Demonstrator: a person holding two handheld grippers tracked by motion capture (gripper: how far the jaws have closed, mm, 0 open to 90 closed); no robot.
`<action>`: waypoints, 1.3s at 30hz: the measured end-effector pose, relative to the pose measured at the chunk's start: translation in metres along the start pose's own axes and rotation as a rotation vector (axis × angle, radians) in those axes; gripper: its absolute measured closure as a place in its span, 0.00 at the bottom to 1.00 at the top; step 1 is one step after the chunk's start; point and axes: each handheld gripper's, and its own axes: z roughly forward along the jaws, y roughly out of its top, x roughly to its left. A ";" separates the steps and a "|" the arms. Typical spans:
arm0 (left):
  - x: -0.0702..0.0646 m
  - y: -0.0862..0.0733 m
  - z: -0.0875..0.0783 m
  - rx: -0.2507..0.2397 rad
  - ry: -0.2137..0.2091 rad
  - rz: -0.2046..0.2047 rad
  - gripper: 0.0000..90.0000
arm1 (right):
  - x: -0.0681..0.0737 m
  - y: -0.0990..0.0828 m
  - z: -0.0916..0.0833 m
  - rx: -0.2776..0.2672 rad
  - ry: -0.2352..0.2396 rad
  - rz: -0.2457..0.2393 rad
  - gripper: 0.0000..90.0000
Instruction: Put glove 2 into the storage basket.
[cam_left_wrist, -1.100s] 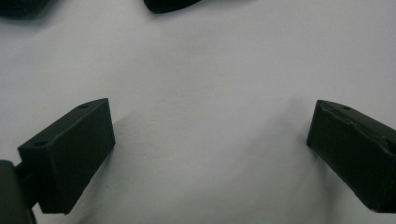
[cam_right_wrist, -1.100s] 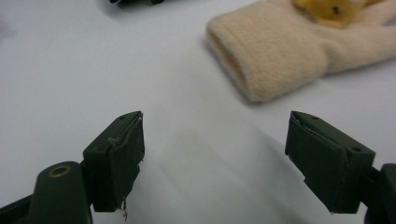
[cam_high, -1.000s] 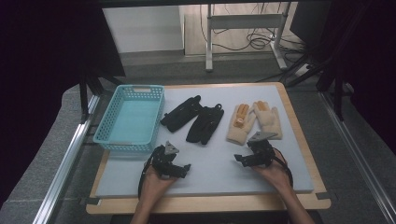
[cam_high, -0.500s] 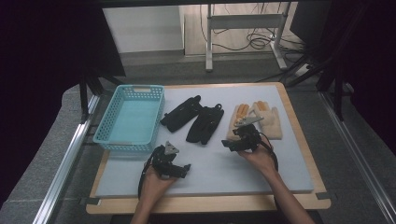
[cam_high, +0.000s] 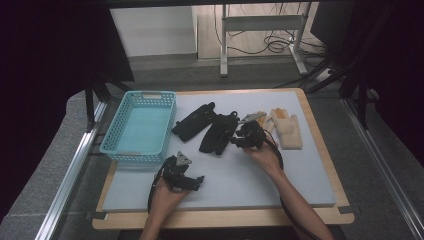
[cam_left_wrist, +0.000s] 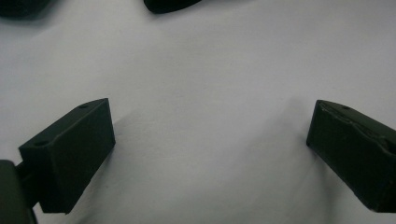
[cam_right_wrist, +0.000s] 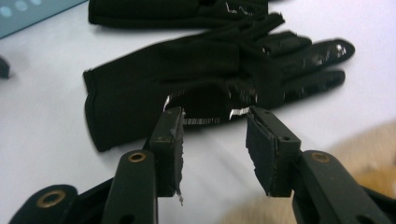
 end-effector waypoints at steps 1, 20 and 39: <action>0.000 0.000 0.000 -0.001 -0.001 -0.001 0.02 | -0.001 0.007 0.005 -0.004 -0.003 -0.004 0.65; 0.000 0.000 0.000 -0.003 -0.002 -0.003 0.02 | -0.006 0.035 0.065 0.093 -0.089 0.031 0.45; 0.000 0.000 0.000 0.002 -0.002 0.001 0.02 | -0.004 0.035 0.048 0.051 0.021 0.089 0.93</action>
